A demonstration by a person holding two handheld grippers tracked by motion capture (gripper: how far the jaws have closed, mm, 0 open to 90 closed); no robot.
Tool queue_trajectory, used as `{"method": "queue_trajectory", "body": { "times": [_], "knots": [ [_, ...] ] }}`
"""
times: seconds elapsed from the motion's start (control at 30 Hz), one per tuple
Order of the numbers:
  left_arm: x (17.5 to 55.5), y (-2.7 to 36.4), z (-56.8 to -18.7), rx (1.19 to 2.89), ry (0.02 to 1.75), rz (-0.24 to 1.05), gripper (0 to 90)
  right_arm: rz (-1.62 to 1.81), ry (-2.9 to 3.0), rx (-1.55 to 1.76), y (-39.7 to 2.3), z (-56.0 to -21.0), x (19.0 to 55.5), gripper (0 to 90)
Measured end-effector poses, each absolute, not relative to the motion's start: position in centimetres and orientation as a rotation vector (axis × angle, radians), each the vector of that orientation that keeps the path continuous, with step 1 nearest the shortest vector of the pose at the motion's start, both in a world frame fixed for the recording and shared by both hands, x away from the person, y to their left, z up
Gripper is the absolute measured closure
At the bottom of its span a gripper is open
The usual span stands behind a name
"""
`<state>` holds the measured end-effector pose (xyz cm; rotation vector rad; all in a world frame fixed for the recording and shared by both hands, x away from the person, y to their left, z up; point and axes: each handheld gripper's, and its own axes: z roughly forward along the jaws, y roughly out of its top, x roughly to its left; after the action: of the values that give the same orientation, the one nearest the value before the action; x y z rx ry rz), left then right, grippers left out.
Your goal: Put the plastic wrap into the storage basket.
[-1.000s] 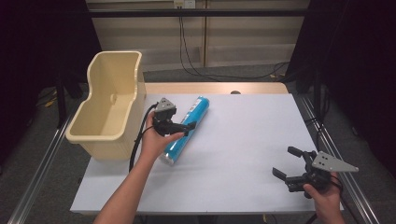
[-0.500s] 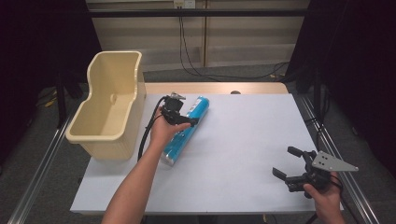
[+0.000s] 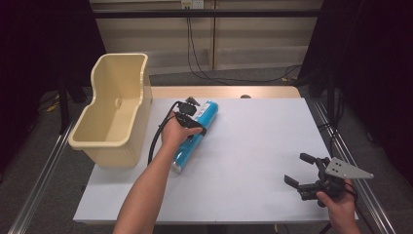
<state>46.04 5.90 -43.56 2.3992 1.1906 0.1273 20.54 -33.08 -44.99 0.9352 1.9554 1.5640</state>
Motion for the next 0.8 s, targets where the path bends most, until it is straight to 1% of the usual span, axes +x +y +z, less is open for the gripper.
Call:
{"method": "queue_trajectory", "body": {
  "times": [0.1,0.2,0.27,0.4,0.57,0.73,0.8],
  "knots": [
    [46.1,5.7,-43.9,2.434,1.201,0.111,19.4,1.564,1.954,0.938,-33.1,-45.0,20.5,1.0],
    [46.2,5.5,-44.1,2.469,1.197,0.095,22.1,1.565,1.955,0.938,-33.1,-45.0,20.6,1.0],
    [46.3,5.3,-44.3,2.477,1.223,0.057,27.5,1.564,1.956,0.939,-33.1,-45.0,20.6,1.1],
    [46.5,4.9,-44.8,2.496,1.232,0.053,27.5,1.564,1.956,0.937,-33.1,-45.0,20.6,1.1],
    [46.7,4.6,-45.4,2.489,1.289,-0.012,28.4,1.563,1.957,0.938,-33.2,-45.0,20.6,1.2],
    [46.9,4.2,-45.2,2.496,1.353,-0.019,31.3,1.563,1.95,0.939,-33.4,-45.0,20.6,1.2],
    [46.9,3.8,-45.0,2.516,1.395,0.003,31.9,1.561,1.95,0.939,-33.4,-45.0,20.5,1.2]
  ]
}}
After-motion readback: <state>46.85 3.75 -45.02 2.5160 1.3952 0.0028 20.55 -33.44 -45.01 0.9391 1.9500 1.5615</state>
